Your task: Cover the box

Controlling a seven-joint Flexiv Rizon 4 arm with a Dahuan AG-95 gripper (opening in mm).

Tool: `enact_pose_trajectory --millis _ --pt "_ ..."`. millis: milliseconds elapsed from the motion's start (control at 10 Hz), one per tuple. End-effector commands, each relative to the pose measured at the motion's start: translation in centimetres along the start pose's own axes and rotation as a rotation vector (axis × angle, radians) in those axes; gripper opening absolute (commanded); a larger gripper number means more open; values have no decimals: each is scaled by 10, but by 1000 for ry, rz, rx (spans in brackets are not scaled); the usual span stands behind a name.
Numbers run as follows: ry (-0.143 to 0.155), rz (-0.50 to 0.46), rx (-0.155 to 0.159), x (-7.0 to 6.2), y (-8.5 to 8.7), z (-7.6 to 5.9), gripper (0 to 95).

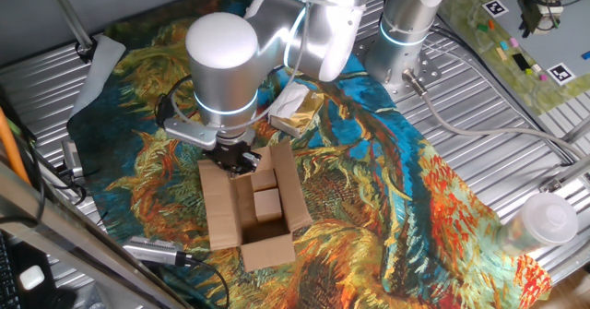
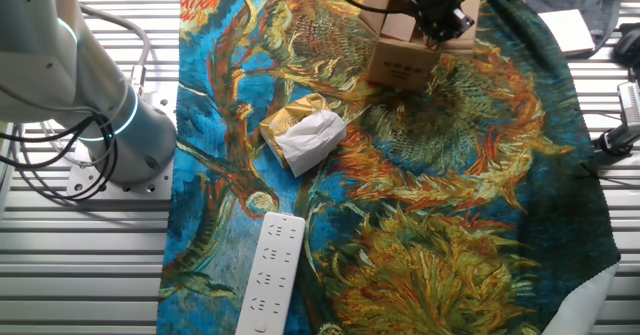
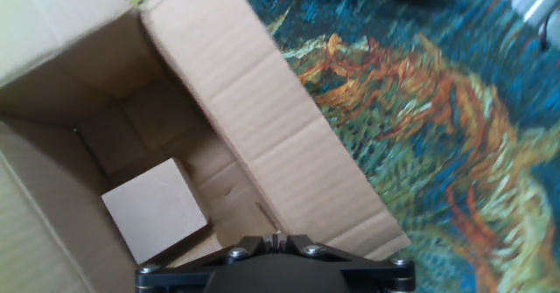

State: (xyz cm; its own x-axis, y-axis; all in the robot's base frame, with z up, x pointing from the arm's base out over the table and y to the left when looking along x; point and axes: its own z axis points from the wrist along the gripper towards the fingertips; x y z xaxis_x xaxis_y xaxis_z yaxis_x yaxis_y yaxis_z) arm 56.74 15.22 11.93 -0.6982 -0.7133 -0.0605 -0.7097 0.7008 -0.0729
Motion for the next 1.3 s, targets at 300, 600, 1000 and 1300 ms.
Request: enact_pose_trajectory --millis 300,600,1000,1300 --pt "-12 -98 37 -4 -16 -4 0" --pt "-18 -112 38 0 -25 -5 0" --pt "-20 28 -9 3 -16 -13 0" --pt "-13 158 -63 -2 1 -23 0"
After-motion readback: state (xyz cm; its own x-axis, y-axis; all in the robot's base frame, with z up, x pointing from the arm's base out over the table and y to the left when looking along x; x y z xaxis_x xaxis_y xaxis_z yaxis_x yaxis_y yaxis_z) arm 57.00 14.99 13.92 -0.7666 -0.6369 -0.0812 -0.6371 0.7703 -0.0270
